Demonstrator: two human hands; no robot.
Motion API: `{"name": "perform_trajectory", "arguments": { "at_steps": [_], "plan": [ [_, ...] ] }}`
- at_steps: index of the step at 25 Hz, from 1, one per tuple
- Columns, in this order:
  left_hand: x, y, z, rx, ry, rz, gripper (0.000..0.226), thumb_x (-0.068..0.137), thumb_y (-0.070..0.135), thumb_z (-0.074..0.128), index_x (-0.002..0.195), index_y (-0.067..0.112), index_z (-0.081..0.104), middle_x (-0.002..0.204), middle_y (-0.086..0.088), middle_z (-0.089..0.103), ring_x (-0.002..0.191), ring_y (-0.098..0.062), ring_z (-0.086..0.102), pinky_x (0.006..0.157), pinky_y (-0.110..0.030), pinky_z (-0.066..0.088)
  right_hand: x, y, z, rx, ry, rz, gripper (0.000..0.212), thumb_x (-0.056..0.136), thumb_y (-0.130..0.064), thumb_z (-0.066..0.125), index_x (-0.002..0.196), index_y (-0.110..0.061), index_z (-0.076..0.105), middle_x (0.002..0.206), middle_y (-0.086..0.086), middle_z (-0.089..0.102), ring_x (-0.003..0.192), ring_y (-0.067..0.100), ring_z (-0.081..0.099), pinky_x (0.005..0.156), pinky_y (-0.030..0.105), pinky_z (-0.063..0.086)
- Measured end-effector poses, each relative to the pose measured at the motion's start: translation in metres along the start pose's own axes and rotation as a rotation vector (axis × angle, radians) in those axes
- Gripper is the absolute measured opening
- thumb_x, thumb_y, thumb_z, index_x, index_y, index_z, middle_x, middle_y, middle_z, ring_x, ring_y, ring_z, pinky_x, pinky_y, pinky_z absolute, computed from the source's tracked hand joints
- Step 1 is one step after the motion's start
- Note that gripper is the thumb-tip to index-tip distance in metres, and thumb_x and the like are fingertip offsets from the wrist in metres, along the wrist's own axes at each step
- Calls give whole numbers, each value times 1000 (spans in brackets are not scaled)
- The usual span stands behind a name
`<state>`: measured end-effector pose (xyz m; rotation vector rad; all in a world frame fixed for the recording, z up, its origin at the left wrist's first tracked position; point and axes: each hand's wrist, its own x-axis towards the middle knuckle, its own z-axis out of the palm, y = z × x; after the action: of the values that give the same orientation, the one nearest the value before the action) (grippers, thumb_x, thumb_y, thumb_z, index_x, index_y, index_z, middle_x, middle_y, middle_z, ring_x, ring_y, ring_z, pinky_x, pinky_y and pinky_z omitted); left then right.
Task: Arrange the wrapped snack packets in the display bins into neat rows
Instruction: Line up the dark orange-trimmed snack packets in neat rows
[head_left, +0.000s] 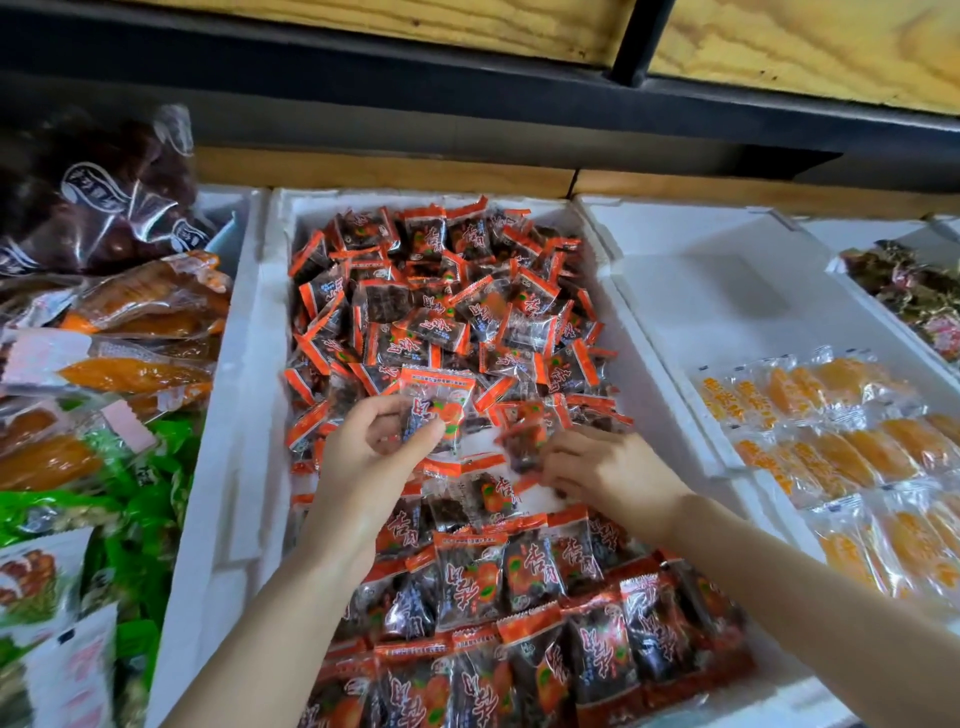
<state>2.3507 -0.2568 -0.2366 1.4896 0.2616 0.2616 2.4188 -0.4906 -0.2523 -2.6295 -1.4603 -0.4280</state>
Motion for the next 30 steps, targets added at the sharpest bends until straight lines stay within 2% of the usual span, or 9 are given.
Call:
{"name": "perform_trajectory", "arguments": {
  "at_steps": [6, 11, 14, 17, 20, 22, 24, 27, 30],
  "plan": [
    [4, -1, 2, 38, -32, -94, 11, 87, 21, 67, 95, 29, 64, 100, 5, 67, 91, -4, 64, 68, -18, 49, -7, 9, 5, 264, -313, 183, 7, 90, -18, 59, 88, -16, 66, 95, -6, 63, 83, 9, 59, 75, 26, 48],
    [6, -5, 0, 199, -66, -31, 12, 86, 25, 68, 97, 26, 67, 95, 5, 67, 96, -11, 61, 80, -28, 45, 18, 13, 3, 127, -89, 556, 31, 98, -32, 45, 125, -19, 49, 119, -2, 56, 105, 17, 58, 82, 34, 52],
    [8, -10, -2, 248, -53, -4, 28, 83, 26, 71, 110, 23, 64, 108, 1, 67, 102, -11, 62, 80, -23, 45, 36, 18, 15, 71, -209, 756, 45, 96, -33, 49, 133, -10, 36, 129, 9, 49, 119, 27, 46, 93, 39, 44],
    [8, -10, -1, 275, -31, 14, 22, 85, 22, 70, 104, 25, 60, 101, 10, 63, 91, 4, 58, 69, -9, 40, 51, 19, 22, 105, -254, 844, 51, 91, -36, 57, 126, -3, 39, 125, 13, 49, 120, 31, 42, 99, 38, 35],
    [6, -8, 1, 309, -21, 40, 22, 86, 21, 68, 106, 23, 57, 102, 14, 59, 92, 6, 53, 68, -8, 38, 56, 27, 22, 279, -195, 897, 31, 83, -38, 68, 76, -12, 53, 84, 6, 56, 86, 23, 54, 78, 34, 42],
    [5, -4, 2, 301, 9, 71, 17, 87, 19, 67, 99, 25, 56, 99, 13, 60, 91, 2, 55, 66, -6, 41, 54, 28, 21, 422, -150, 936, 45, 81, -35, 71, 57, -14, 40, 59, -1, 47, 57, 13, 46, 56, 29, 38],
    [4, -2, 0, 255, 56, 77, 17, 86, 16, 68, 96, 26, 57, 98, 8, 62, 91, -2, 59, 70, -7, 45, 52, 25, 20, 545, -46, 970, 33, 84, -28, 69, 64, -14, 46, 60, -4, 49, 57, 11, 47, 53, 25, 36],
    [-4, 6, -8, 222, 82, 63, 24, 85, 19, 70, 106, 17, 61, 105, -3, 66, 99, -17, 63, 87, -29, 51, 47, 16, 8, 654, 173, 1042, 16, 90, -21, 62, 98, -14, 50, 80, -4, 57, 71, 13, 53, 60, 27, 42],
    [-23, 23, -25, 327, 70, 70, 14, 84, 19, 69, 94, 15, 59, 93, -5, 66, 87, -18, 64, 77, -28, 47, 37, -1, -19, 626, 399, 1032, 19, 94, -23, 55, 107, -15, 46, 92, 0, 61, 75, 14, 56, 67, 31, 47]
  ]
}}
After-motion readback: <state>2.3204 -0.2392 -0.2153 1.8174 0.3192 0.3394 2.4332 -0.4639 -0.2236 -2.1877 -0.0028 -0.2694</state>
